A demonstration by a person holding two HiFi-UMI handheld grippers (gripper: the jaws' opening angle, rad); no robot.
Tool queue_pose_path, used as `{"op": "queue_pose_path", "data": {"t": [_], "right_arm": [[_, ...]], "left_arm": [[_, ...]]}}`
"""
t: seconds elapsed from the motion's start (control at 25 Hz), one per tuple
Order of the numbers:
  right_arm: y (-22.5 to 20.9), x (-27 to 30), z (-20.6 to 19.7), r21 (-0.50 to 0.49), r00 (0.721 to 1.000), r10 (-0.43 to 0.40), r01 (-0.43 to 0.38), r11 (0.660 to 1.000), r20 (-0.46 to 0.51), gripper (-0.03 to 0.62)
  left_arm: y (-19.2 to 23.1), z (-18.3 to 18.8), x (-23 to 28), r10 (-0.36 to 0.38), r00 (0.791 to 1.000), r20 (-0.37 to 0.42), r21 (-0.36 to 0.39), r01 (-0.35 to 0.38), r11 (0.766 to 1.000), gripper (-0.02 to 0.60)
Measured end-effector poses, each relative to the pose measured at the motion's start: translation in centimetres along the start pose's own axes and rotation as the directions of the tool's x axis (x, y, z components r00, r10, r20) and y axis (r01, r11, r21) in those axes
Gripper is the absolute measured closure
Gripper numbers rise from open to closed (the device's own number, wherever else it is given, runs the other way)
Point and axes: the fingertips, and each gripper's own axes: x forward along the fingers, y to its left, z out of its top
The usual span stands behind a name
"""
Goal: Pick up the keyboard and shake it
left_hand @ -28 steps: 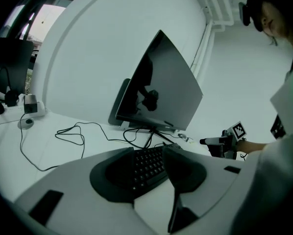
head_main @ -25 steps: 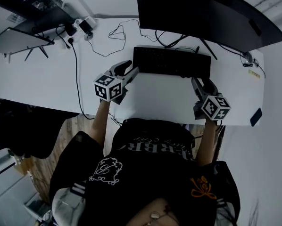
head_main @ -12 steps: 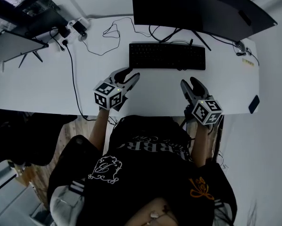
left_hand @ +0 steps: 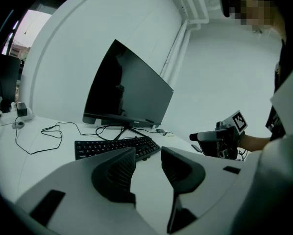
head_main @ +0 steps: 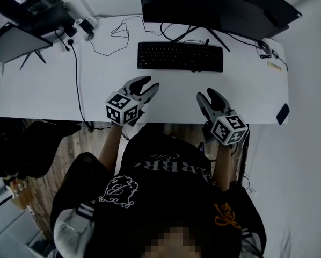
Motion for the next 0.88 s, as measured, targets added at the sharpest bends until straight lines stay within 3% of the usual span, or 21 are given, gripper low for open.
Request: {"op": "queue_pose_path", "data": {"t": [0.44,0.88], "right_arm": [[2.7,-11.2,-4.4,-0.038,0.993,0.112,-0.11,0.993,0.043,0.483],[5.0,-17.9,-8.8,-0.014,0.983,0.17,-0.17,0.985,0.062,0.557]], "left_arm": [[-14.9,-2.2,-3.0,0.007,0.996,0.091,0.012,-0.008,1.0,0.413],[-24.0,-5.2,-6.0,0.004,0.996,0.085,0.045,-0.008,0.999,0.443]]}}
